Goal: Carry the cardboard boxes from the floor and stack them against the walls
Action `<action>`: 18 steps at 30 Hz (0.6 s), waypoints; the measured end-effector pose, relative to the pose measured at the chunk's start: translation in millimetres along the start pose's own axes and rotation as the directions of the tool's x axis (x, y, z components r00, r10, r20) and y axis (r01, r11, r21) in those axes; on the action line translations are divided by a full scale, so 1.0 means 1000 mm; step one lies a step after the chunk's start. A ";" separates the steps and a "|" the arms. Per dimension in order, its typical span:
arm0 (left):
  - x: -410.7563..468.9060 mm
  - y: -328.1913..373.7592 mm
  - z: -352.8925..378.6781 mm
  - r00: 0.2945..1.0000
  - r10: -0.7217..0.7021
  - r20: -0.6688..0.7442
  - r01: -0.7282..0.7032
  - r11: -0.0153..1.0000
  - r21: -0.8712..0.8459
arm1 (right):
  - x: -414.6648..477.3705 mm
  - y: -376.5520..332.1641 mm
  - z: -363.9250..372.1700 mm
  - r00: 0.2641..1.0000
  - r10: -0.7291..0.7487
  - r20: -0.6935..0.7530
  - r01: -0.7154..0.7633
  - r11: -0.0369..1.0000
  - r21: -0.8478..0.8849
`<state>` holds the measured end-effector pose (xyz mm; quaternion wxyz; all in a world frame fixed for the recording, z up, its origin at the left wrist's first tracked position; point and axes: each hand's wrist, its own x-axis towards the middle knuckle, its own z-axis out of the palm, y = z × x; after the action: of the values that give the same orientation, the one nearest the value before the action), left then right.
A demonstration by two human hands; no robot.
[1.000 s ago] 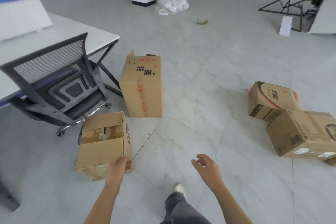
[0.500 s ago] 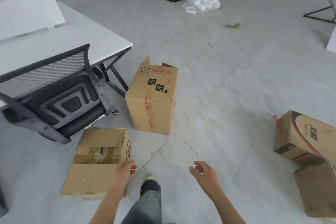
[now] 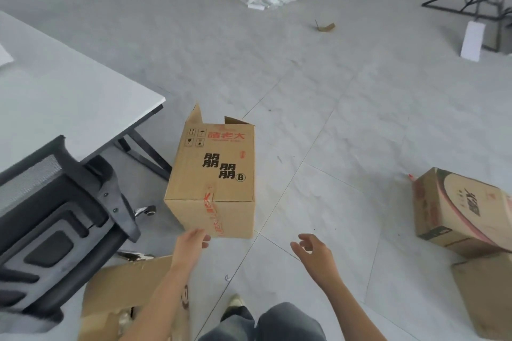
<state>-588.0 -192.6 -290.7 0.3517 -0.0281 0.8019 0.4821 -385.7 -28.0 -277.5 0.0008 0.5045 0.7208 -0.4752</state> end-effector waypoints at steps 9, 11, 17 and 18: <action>0.082 0.056 0.028 0.996 -0.060 0.059 0.052 0.991 0.125 | 0.102 -0.028 0.000 0.994 0.097 0.048 -0.095 0.995 -0.037; 0.101 0.067 0.032 0.997 -0.064 0.046 0.057 0.988 0.147 | 0.128 -0.040 0.002 0.991 0.111 0.069 -0.110 0.994 -0.028; 0.179 0.098 0.029 0.993 -0.094 0.065 0.067 0.940 0.334 | 0.208 -0.085 0.022 0.973 0.152 0.175 -0.136 0.985 -0.105; 0.187 0.100 0.025 0.993 -0.097 0.066 0.065 0.924 0.377 | 0.214 -0.090 0.027 0.967 0.162 0.196 -0.143 0.984 -0.110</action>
<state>-753.7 -64.3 -333.1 0.4035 0.0266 0.8617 0.3065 -569.7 105.5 -333.9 0.1353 0.5063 0.6978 -0.4883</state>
